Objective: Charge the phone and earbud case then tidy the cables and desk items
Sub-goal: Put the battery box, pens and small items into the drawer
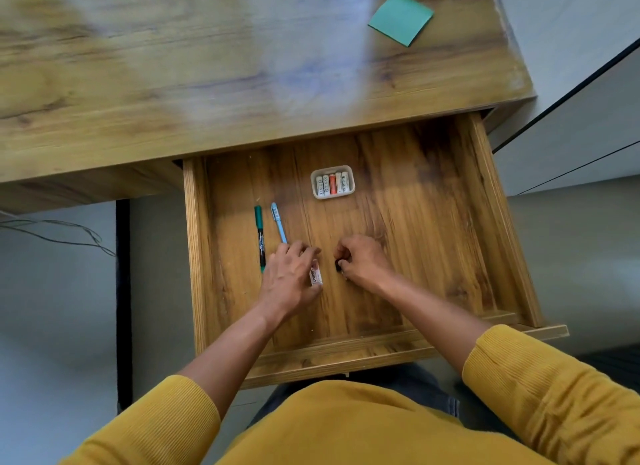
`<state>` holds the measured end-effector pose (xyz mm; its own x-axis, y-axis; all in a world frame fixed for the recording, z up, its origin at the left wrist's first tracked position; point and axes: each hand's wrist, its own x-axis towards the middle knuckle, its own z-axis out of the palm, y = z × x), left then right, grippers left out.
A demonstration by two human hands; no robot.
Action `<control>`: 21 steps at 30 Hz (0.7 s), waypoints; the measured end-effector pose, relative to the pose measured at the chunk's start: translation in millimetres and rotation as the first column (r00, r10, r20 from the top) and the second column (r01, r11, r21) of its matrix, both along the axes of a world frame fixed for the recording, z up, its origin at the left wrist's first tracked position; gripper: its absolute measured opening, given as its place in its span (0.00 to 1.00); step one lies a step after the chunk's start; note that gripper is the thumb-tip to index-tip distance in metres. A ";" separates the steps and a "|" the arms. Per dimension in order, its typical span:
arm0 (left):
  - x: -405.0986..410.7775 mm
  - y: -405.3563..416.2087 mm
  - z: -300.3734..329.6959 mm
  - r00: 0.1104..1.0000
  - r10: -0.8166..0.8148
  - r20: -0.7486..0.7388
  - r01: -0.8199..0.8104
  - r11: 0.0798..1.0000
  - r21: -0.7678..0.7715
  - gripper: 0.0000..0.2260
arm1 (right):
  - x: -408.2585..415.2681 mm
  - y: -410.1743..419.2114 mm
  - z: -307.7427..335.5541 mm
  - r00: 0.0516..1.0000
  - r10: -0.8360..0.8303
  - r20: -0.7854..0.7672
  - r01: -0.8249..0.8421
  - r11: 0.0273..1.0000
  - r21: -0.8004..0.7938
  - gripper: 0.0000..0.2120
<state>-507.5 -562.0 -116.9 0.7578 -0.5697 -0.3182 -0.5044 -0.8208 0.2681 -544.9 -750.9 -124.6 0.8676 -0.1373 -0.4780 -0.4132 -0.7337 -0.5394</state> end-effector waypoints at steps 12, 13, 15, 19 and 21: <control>50.8 -55.1 56.4 0.982 0.185 -0.018 -0.180 0.916 -0.358 0.17 | 41.3 -38.1 60.4 0.911 -0.093 0.402 0.107 0.994 -0.013 0.05; 59.9 -65.1 64.4 0.981 0.194 -0.013 -0.183 0.901 -0.392 0.16 | 49.6 -44.4 68.1 0.888 -0.112 0.446 0.130 0.991 -0.011 0.06; 81.2 -85.5 79.9 0.979 0.206 -0.003 -0.184 0.868 -0.460 0.15 | 68.2 -60.1 82.4 0.848 -0.140 0.511 0.169 0.986 -0.009 0.06; 131.0 -125.2 102.7 0.968 0.249 -0.035 -0.226 0.799 -0.557 0.15 | 111.2 -97.7 104.3 0.818 -0.191 0.543 0.243 0.970 -0.025 0.08; 152.3 -143.9 107.2 0.965 0.259 -0.036 -0.233 0.791 -0.566 0.15 | 132.9 -116.2 111.4 0.810 -0.211 0.547 0.273 0.961 -0.034 0.09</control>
<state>-355.2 -705.9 -9.7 0.9019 -0.4308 0.0328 -0.3271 -0.6310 0.7034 -412.0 -867.1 -13.2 0.9134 -0.3993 0.0793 -0.2555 -0.7140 -0.6519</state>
